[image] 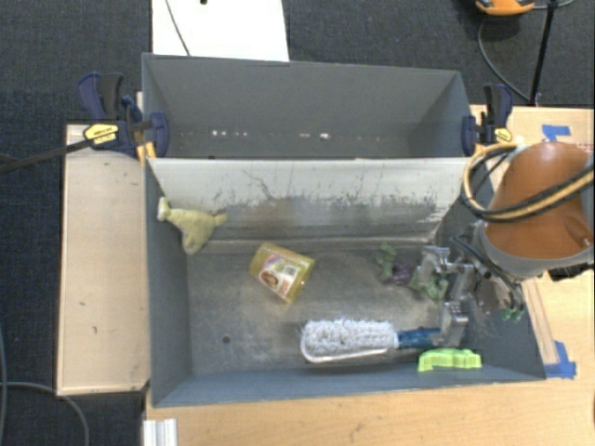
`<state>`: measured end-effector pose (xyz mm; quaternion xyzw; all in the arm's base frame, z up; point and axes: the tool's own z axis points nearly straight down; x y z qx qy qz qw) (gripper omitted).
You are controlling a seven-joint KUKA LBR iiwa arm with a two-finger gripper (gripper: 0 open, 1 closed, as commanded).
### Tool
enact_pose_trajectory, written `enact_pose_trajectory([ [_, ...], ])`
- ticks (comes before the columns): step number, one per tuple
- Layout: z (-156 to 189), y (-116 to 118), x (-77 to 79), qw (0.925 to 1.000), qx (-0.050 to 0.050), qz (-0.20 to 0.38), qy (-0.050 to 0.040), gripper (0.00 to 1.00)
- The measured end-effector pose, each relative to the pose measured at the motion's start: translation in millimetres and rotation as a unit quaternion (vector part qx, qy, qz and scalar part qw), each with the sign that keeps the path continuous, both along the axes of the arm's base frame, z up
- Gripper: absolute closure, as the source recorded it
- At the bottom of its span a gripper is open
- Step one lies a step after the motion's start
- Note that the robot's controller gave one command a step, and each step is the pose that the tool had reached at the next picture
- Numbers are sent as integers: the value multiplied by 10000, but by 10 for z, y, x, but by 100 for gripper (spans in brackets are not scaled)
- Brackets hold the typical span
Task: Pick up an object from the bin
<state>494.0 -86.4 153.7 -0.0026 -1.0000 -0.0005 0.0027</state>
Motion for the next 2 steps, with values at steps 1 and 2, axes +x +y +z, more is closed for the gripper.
enact_pose_trajectory([
  [1,41,3,20,10000,-6,17,-41,0],
  [2,-503,146,17,10000,-12,54,-72,0],
])
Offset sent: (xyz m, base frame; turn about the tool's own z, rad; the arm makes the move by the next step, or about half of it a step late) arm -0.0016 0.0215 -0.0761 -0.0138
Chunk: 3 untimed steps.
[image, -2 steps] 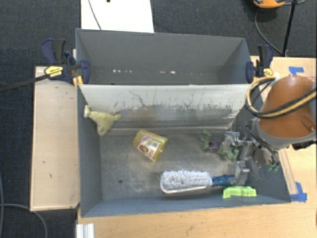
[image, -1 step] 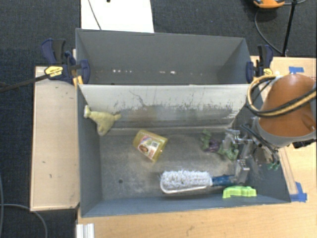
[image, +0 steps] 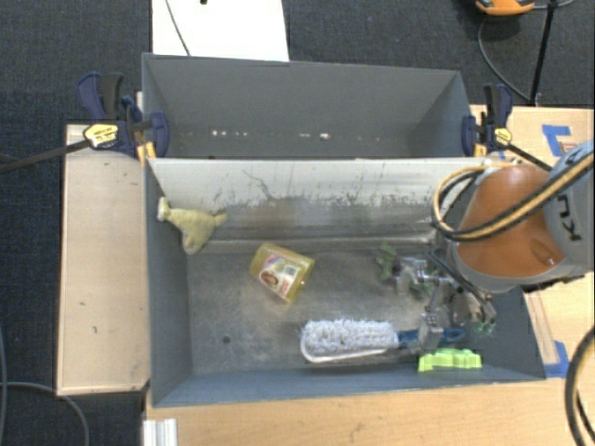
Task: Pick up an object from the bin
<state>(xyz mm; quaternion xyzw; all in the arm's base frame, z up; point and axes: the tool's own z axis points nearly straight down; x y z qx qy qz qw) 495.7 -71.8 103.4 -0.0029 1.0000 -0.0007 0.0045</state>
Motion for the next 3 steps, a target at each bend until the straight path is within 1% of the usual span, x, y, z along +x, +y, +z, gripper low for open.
enact_pose_trajectory([
  [1,-330,298,-23,9995,8,324,54,0],
  [2,-308,759,25,9988,0,494,41,0],
  [3,-311,928,-75,9984,60,557,10,100],
])
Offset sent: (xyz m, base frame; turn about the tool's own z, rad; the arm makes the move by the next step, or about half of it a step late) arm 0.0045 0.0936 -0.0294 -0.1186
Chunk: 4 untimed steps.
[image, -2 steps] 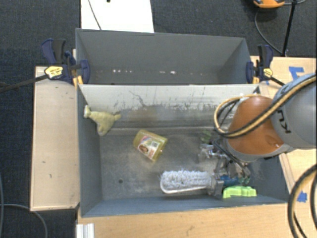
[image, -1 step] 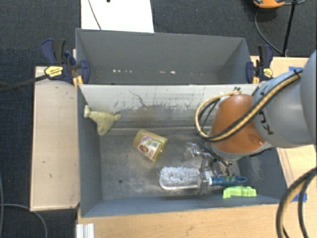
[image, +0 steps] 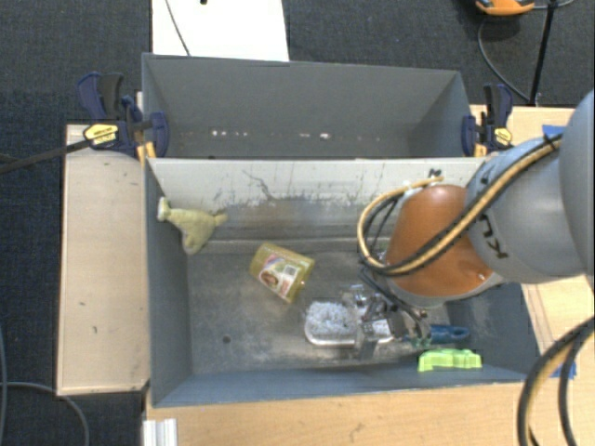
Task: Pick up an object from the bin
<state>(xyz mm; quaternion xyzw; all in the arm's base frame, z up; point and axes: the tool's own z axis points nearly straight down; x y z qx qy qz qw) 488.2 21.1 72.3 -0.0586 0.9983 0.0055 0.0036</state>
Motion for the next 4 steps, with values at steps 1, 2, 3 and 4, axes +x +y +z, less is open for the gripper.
enact_pose_trajectory([
  [1,1,-30,-13,10000,10,7,-7,100],
  [2,561,-61,141,10000,-43,-42,60,100],
  [3,761,408,423,10000,-58,-75,16,100],
  [4,1214,391,352,10000,-35,-16,68,100],
])
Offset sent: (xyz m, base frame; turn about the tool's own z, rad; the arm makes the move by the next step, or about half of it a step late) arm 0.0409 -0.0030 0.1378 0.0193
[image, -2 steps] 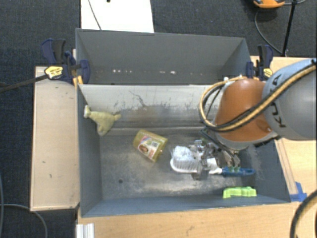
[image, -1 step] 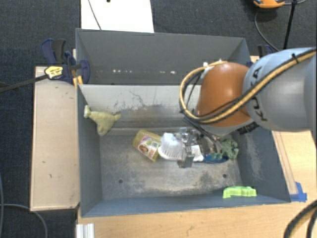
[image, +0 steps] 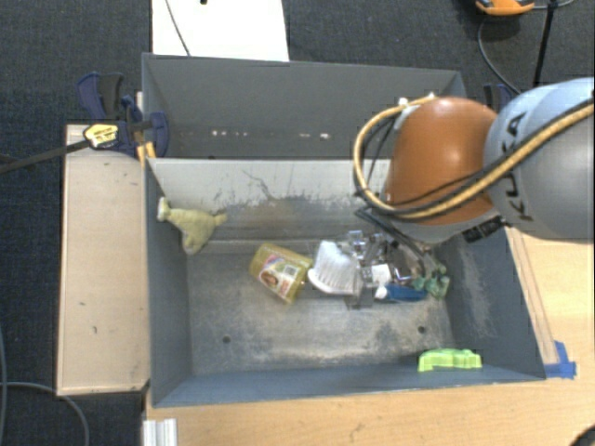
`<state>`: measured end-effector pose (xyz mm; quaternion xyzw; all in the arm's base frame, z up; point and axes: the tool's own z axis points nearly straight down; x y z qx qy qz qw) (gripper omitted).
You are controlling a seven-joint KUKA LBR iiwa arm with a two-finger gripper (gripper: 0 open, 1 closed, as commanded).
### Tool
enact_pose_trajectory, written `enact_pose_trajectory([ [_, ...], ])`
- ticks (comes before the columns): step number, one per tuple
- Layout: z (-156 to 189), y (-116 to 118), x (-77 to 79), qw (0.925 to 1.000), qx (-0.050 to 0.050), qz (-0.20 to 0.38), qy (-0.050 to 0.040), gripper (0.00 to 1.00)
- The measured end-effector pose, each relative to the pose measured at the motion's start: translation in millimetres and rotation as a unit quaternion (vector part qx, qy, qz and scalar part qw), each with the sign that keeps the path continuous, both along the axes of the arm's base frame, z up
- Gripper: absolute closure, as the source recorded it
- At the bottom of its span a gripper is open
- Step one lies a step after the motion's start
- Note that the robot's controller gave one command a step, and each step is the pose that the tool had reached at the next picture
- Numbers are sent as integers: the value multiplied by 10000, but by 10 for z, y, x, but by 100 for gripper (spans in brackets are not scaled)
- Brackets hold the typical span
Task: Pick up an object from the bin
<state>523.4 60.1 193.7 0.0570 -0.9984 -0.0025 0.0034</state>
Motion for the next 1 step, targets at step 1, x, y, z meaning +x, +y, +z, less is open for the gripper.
enact_pose_trajectory([
  [1,690,-179,20,10000,-26,-80,-23,100],
])
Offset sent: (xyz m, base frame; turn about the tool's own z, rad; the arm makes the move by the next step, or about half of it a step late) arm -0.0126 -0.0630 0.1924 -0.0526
